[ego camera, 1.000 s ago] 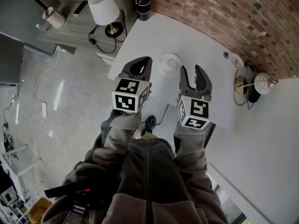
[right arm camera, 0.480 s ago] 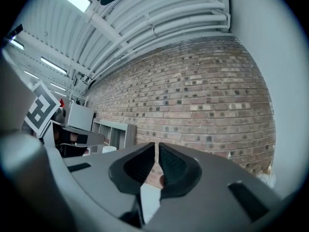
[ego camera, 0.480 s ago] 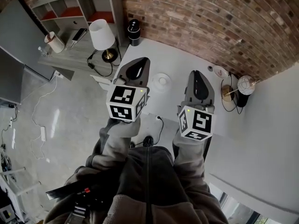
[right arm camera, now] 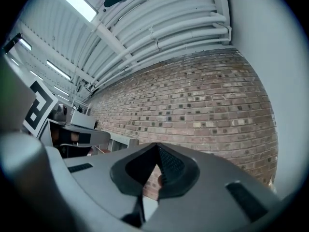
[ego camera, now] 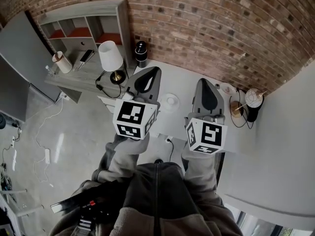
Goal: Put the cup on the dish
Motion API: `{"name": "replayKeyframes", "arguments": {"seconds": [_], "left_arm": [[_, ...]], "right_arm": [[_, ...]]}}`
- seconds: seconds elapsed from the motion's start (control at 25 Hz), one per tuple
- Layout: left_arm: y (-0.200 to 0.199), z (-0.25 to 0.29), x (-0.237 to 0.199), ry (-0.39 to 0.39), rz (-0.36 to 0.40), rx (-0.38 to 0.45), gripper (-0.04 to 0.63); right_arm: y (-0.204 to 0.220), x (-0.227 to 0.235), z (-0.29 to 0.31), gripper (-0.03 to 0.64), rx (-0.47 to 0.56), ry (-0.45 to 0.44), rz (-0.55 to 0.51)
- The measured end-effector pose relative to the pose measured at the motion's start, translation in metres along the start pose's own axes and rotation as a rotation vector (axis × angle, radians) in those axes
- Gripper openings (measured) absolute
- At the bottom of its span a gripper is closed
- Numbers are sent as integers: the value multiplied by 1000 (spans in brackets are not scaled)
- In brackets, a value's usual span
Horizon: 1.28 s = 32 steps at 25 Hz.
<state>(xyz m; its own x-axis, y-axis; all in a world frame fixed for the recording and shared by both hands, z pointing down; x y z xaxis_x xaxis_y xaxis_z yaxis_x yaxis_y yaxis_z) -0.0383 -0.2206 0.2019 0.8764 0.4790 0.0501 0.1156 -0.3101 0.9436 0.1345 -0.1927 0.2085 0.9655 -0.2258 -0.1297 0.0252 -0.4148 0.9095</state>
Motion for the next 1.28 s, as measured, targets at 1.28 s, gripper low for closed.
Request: {"name": "replayKeyframes", "arguments": {"seconds": [1.28], "left_arm": [[-35,29,18,19,100,113,6]], "right_arm": [[-39,10,11,2,170,-32,-70]]}}
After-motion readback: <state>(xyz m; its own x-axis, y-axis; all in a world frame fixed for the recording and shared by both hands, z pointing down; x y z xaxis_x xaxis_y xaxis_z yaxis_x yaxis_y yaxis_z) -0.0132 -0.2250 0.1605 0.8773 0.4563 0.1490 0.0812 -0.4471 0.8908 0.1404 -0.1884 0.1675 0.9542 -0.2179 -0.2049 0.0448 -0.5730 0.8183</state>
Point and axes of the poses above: the fingertips, and each gripper's own axes: z forward along the fingers, x to its right, y out of its underside, the point moved 6 cm from there along -z, backward along the fingers, and after that the axes turned 14 degrees about x, right-handed, at the moved point
